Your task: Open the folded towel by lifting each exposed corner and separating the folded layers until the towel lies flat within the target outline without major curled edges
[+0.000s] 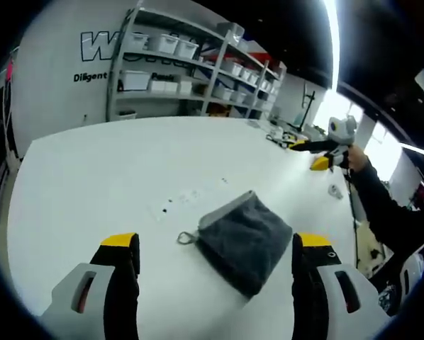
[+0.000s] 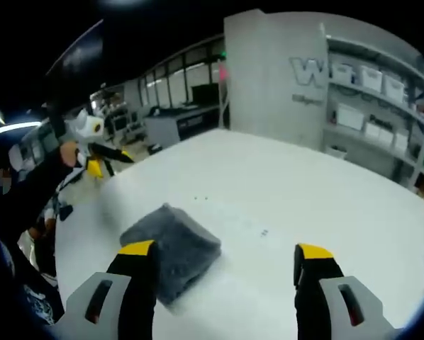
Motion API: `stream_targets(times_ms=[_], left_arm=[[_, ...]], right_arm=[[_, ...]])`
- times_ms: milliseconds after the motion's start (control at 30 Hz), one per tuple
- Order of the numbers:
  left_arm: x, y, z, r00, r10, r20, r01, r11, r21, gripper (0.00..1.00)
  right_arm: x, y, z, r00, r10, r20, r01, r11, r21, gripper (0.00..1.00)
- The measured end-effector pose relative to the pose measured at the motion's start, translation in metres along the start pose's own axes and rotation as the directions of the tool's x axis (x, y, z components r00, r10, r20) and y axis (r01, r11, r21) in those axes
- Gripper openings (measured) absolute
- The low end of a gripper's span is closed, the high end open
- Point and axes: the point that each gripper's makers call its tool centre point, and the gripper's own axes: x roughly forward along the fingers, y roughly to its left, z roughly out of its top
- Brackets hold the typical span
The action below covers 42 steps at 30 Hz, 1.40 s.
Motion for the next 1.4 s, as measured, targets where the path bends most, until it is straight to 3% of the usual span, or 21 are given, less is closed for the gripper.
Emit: stream_targets(times_ms=[467, 833, 967, 1033, 1067, 1167, 1267, 1400], left_arm=[[0.013, -0.007, -0.008, 0.999, -0.045, -0.006, 0.045, 0.999, -0.013, 0.79], [0.027, 0.009, -0.014, 0.998, -0.059, -0.025, 0.058, 0.997, -0.041, 0.78], [0.03, 0.005, -0.017, 0.998, -0.06, -0.029, 0.058, 0.997, -0.047, 0.75], [0.033, 0.0, -0.019, 0.999, -0.045, -0.02, 0.044, 0.998, -0.037, 0.76], [0.035, 0.005, -0.017, 1.0, -0.015, -0.008, 0.015, 1.0, 0.001, 0.77], [0.041, 0.008, -0.012, 0.998, -0.065, 0.009, 0.065, 0.996, -0.06, 0.75], [0.047, 0.01, -0.018, 0.999, -0.047, -0.011, 0.047, 0.998, -0.039, 0.72], [0.05, 0.011, -0.021, 0.998, -0.062, -0.009, 0.062, 0.997, -0.049, 0.7]], right_arm=[[0.017, 0.004, -0.004, 0.999, 0.037, 0.001, -0.037, 0.999, 0.025, 0.73], [0.032, 0.001, -0.013, 0.998, 0.06, -0.015, -0.059, 0.997, 0.049, 0.71], [0.036, -0.006, -0.012, 0.998, 0.058, -0.019, -0.057, 0.997, 0.05, 0.7], [0.036, -0.007, -0.01, 0.998, 0.057, -0.005, -0.057, 0.997, 0.055, 0.7], [0.037, -0.007, -0.005, 0.998, 0.056, 0.032, -0.058, 0.996, 0.065, 0.7], [0.041, 0.002, 0.001, 0.99, 0.102, 0.098, -0.114, 0.986, 0.125, 0.68], [0.046, 0.003, 0.001, 0.99, 0.09, 0.105, -0.101, 0.988, 0.113, 0.67], [0.055, 0.001, -0.008, 0.995, 0.074, 0.065, -0.079, 0.993, 0.087, 0.64]])
